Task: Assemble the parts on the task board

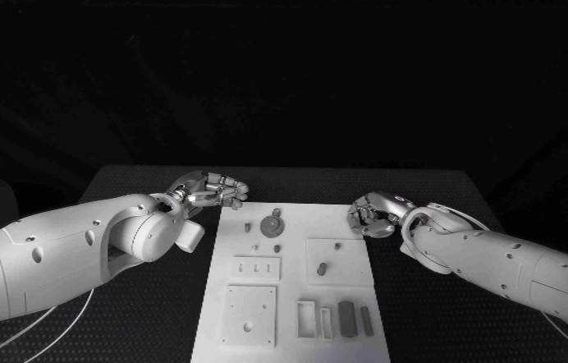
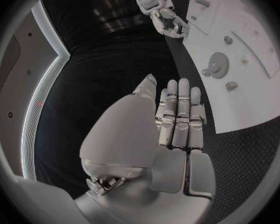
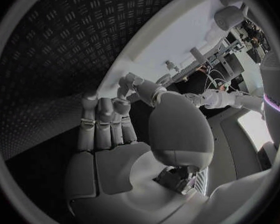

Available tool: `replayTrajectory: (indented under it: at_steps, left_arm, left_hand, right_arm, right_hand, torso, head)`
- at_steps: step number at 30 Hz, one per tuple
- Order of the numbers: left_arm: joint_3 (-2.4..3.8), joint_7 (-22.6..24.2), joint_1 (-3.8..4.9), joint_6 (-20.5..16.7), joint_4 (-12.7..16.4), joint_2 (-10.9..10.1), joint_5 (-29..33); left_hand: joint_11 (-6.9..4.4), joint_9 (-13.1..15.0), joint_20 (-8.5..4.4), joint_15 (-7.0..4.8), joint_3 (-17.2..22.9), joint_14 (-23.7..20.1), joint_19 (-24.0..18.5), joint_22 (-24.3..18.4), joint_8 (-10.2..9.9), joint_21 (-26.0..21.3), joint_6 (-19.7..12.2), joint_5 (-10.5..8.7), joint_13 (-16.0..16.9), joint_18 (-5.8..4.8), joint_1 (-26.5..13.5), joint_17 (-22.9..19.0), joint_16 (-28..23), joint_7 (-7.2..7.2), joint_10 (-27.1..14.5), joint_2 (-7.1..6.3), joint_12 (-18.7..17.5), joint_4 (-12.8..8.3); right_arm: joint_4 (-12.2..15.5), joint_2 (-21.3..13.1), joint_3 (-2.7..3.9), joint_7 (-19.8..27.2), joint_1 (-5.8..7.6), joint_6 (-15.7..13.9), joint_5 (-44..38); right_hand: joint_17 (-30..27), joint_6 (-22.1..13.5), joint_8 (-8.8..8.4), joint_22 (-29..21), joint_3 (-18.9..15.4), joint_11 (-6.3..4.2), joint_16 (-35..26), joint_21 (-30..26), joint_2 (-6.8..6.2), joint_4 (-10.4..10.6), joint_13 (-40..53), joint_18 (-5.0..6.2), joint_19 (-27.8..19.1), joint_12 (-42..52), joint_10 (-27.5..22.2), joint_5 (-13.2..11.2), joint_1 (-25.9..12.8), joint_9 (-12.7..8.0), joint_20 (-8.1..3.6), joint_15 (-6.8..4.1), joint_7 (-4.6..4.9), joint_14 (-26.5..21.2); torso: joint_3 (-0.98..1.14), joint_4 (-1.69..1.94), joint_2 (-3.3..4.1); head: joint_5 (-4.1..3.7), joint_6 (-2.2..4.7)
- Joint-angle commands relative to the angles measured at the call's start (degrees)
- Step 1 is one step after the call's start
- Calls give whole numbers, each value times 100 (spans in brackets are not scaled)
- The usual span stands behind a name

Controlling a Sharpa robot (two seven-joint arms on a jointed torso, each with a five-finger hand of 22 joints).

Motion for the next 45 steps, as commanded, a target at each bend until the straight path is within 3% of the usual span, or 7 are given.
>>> replayTrajectory:
  at_steps: [1, 8, 18, 23, 32, 36, 45]
  left_arm:
    - [4, 14, 3, 96, 21, 4, -32]
    - [4, -75, 4, 139, 33, 9, -222]
    - [11, -530, 12, 100, -10, 101, -587]
    - [12, -951, 40, 40, -39, 236, -797]
    - [4, -1449, 46, -37, -187, 669, -848]
    - [-8, -1645, 45, -87, -214, 812, -894]
    - [-66, -1837, 44, 31, -166, 912, -1028]
  left_hand:
    - [12, 13, 1, 37, -44, -8, -30, 107, -33, 34, 6, -10, 12, 11, 15, 12, -26, 21, 50, 33, -22, -3]
    - [-37, 56, 4, 39, -67, -1, -39, 110, 18, 47, 126, -22, 65, 12, -44, 34, -49, -39, 197, 83, 30, 4]
    - [-155, 113, -23, 8, -126, 87, -3, 115, 95, 117, 475, -139, 170, 30, -430, 113, -54, -199, 452, 115, 97, 14]
    - [-169, 91, -48, -12, -127, 117, 15, 111, 33, 155, 526, -316, 200, 31, -765, 162, -50, -207, 491, 70, 71, 17]
    - [-185, 40, -63, -32, -62, 155, 35, 110, -95, 201, 463, -480, 243, 43, -1281, 223, -38, -161, 543, -17, 47, 24]
    - [-207, 38, -88, -61, -103, 208, 75, 102, -106, 220, 473, -490, 265, 58, -1942, 265, 10, -163, 585, -8, 61, 30]
    - [-233, 51, -129, -101, 274, 210, 67, 102, -116, 251, 532, -494, 325, 68, -2580, 371, 94, -195, 617, -62, 60, 32]
  right_arm:
    - [53, -1, 2, 7, -6, -150, 49]
    - [279, -98, 27, -193, 13, -244, 51]
    - [819, -146, 115, -862, 428, -50, -342]
    - [1237, -90, 116, -1367, 566, 138, -750]
    - [1730, 248, 116, -2016, 578, 81, -1194]
    - [1873, 393, 117, -2052, 578, -46, -1584]
    - [2044, 626, 117, -2232, 575, -57, -1732]
  right_hand:
    - [-8, 351, 27, 102, 51, -56, 39, 39, 64, -10, 10, 86, 16, -8, 5, -9, -14, 133, -40, -38, 200, 3]
    - [-11, 380, 37, 108, 94, -67, 50, 73, 40, -31, 19, 86, 33, -10, 21, -7, -21, 157, -51, -50, 189, 8]
    - [-20, 430, 47, 105, 165, -86, 68, 113, 10, -75, 32, 86, 60, -10, 59, -4, -22, 186, -72, -68, 171, 33]
    - [-25, 440, 45, 101, 185, -90, 69, 121, -11, -83, 36, 86, 68, -11, 69, -6, -32, 192, -78, -72, 167, 39]
    - [-46, 474, 37, 88, 278, -103, 72, 138, -65, -90, 44, 86, 98, -16, 104, -5, -43, 204, -98, -87, 154, 68]
    - [-63, 503, 24, 84, 374, -114, 80, 170, -120, -94, 47, 86, 148, -24, 141, 1, -43, 209, -118, -99, 144, 105]
    - [-85, 542, 10, 81, 452, -126, 85, 203, -175, -94, 48, 86, 193, -38, 189, 2, -54, 217, -143, -110, 132, 147]
  torso:
    - [-1, -1, 1]
    - [-7, -5, -2]
    - [-6, -29, -41]
    - [-24, -58, -147]
    - [-49, -70, -331]
    - [-54, -67, -374]
    - [-61, -62, -417]
  head:
    - [-5, -4]
    - [-27, 19]
    - [-11, 87]
    - [46, 88]
    - [170, 80]
    - [198, 74]
    - [203, 9]
